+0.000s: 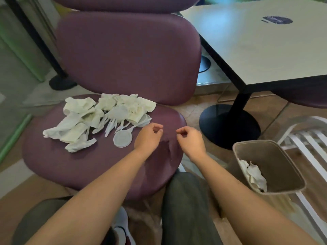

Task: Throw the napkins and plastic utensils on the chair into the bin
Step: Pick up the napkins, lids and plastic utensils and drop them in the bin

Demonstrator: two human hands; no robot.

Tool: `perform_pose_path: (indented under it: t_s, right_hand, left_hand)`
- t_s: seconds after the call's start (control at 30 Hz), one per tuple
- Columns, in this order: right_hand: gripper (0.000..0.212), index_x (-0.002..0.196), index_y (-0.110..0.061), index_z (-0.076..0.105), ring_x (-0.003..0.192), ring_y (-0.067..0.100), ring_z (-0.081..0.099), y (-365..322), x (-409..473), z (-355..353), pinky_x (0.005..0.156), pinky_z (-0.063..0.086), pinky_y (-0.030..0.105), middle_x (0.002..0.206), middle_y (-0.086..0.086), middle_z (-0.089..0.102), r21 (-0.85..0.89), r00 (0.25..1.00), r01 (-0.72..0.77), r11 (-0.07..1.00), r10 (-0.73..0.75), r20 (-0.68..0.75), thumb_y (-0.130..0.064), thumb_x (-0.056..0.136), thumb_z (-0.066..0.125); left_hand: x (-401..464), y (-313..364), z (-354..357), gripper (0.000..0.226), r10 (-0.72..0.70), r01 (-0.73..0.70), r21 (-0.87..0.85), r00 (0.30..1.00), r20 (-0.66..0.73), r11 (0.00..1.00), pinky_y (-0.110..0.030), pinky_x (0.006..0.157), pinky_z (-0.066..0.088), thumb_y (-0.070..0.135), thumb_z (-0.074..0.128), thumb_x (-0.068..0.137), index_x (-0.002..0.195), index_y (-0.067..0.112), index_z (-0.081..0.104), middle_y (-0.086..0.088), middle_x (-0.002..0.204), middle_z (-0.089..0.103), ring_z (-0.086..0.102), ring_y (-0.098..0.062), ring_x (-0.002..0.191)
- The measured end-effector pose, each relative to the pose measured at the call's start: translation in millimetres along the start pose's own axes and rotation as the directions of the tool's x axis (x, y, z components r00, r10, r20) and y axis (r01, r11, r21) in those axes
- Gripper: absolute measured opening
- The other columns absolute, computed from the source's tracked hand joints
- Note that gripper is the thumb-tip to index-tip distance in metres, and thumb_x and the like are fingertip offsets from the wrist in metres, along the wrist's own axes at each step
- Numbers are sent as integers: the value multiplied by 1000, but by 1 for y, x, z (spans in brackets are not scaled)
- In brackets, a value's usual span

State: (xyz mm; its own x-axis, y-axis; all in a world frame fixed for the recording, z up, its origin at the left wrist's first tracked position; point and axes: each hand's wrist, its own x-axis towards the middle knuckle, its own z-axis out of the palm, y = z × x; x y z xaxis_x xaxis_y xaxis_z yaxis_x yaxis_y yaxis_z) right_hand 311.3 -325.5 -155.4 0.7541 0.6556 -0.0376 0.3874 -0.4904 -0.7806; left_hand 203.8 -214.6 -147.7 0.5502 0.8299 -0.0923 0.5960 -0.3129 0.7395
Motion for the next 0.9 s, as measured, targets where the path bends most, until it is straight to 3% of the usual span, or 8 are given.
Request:
perform_pose_path:
  t_s: [0.17, 0.3, 0.43, 0.6, 0.73, 0.9]
  right_hand:
    - [20, 101, -24, 72, 106, 26, 57, -29, 11, 42, 95, 48, 40, 111, 2, 65, -90, 994, 74, 993, -66, 86, -20, 87, 58]
    - [23, 107, -25, 72, 113, 23, 49, -44, 21, 68, 93, 45, 36, 113, 0, 63, -183, 986, 120, 976, -97, 132, -25, 91, 55]
    - [25, 113, -23, 69, 113, 25, 45, -52, 35, 87, 95, 44, 37, 115, 3, 62, -264, 974, 194, 945, -152, 169, -25, 93, 53]
    - [31, 118, -36, 66, 114, 26, 41, -66, 51, 116, 96, 39, 37, 120, 2, 56, -373, 923, 351, 859, -249, 294, -26, 93, 50]
    - [38, 131, -40, 56, 128, 31, 32, -75, 59, 141, 102, 31, 40, 131, 7, 45, -470, 870, 474, 744, -312, 383, -29, 97, 46]
    - [37, 132, -30, 54, 124, 32, 34, -77, 64, 155, 101, 31, 39, 129, 9, 41, -617, 833, 552, 561, -336, 439, -23, 97, 45]
  left_hand:
    - [9, -54, -38, 19, -112, 117, 72, 991, -72, 991, -30, 88, 48, 22, 62, 90, 107, 25, 69, 3, 109, 70, 63, -17, 102]
    - [15, -84, -54, 32, -202, 234, 238, 967, -152, 943, -40, 99, 40, 30, 61, 89, 120, 28, 62, -5, 133, 48, 38, -26, 129]
    - [19, -103, -61, 58, -281, 323, 243, 940, -191, 915, -44, 104, 36, 35, 70, 83, 135, 24, 47, -10, 142, 36, 27, -30, 135]
    - [23, -122, -65, 74, -265, 310, 233, 942, -204, 922, -43, 102, 36, 43, 76, 77, 139, 22, 40, -7, 138, 44, 33, -29, 132]
    - [24, -129, -70, 76, -289, 315, 113, 936, -201, 942, -41, 102, 39, 38, 81, 71, 136, 23, 43, -6, 135, 40, 40, -27, 129]
    - [24, -135, -77, 64, -315, 319, 14, 940, -133, 947, -33, 90, 45, 36, 79, 74, 130, 26, 48, -1, 127, 34, 56, -21, 99]
